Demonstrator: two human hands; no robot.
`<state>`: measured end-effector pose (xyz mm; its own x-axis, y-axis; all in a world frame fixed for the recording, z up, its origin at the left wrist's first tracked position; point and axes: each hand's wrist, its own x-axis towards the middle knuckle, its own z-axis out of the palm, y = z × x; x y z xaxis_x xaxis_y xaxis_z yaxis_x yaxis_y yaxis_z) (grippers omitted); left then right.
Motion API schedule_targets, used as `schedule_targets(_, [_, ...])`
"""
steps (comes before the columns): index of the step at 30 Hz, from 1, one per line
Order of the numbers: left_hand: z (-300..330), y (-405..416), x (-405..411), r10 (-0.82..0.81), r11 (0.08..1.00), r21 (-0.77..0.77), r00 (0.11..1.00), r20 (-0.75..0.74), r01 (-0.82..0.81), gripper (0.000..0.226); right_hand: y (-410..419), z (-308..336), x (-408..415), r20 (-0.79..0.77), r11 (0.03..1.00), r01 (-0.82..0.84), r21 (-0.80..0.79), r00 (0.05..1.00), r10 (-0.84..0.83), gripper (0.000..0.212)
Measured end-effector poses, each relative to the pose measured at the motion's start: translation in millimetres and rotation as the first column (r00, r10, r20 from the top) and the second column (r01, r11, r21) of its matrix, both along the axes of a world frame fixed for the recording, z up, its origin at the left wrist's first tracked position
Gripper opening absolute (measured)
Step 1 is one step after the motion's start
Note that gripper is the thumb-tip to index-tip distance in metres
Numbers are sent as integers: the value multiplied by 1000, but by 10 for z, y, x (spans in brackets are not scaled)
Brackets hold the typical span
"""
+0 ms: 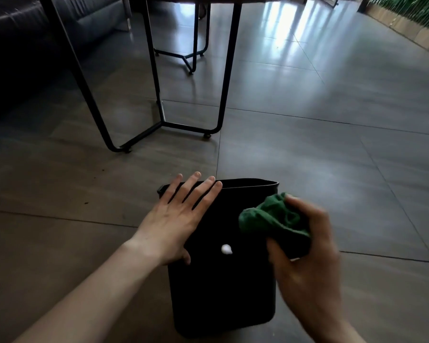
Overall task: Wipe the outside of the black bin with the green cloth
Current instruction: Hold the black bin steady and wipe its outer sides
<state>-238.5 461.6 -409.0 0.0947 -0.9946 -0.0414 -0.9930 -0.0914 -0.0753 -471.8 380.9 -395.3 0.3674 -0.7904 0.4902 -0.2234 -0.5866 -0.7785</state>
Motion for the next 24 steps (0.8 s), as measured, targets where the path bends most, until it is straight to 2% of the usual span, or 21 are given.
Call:
schedule_targets(2, [-9, -45, -7, 14, 1000, -4, 1000, -11, -14, 163, 55, -198, 152, 3, 993, -33, -116, 999, 34, 54])
schedule_targets(4, [1, -79, -23, 15, 1000, -23, 1000, -23, -15, 149, 141, -421, 306, -62, 983, -86, -164, 995, 76, 53])
schedule_targets(5, [-5, -91, -36, 6, 999, -45, 1000, -22, -7, 138, 187, -551, 369, -138, 976, -123, -179, 986, 99, 55])
schedule_targets(7, [-55, -136, -44, -20, 997, -72, 1000, -13, 19, 122, 249, -858, 440, -384, 941, -218, -258, 917, 107, 63])
schedule_targets(9, [-69, -156, -36, -21, 997, -70, 999, -28, 19, 119, 279, -1104, 422, -586, 875, -341, -345, 806, 83, 75])
schedule_targets(11, [-45, -161, -20, -13, 998, -63, 999, -47, 10, 124, 298, -1244, 342, -647, 844, -410, -346, 756, 101, 82])
schedule_targets(13, [-17, -170, -1, -16, 999, -47, 999, -33, 14, 138, 337, -1351, 212, -646, 808, -454, -376, 754, 123, 70])
schedule_targets(15, [5, -184, -10, -30, 999, -31, 999, -28, 29, 148, 371, -1507, 35, -667, 703, -532, -472, 737, 109, 49])
schedule_targets(17, [0, -181, -39, -51, 997, -51, 998, -38, 49, 145, 387, -1621, -136, -717, 580, -619, -530, 692, 83, 34])
schedule_targets(19, [2, -171, -57, -51, 997, -62, 998, -48, 48, 141, 308, -1583, -206, -745, 529, -666, -526, 661, 92, 29])
schedule_targets(21, [0, -171, -49, -34, 998, -58, 998, -53, 31, 142, 128, -1408, -134, -695, 597, -614, -517, 708, 127, 26])
schedule_targets(24, [6, -164, -36, -7, 999, -49, 998, -60, 4, 145, -270, -1016, 152, -498, 838, -317, -444, 865, 63, 37])
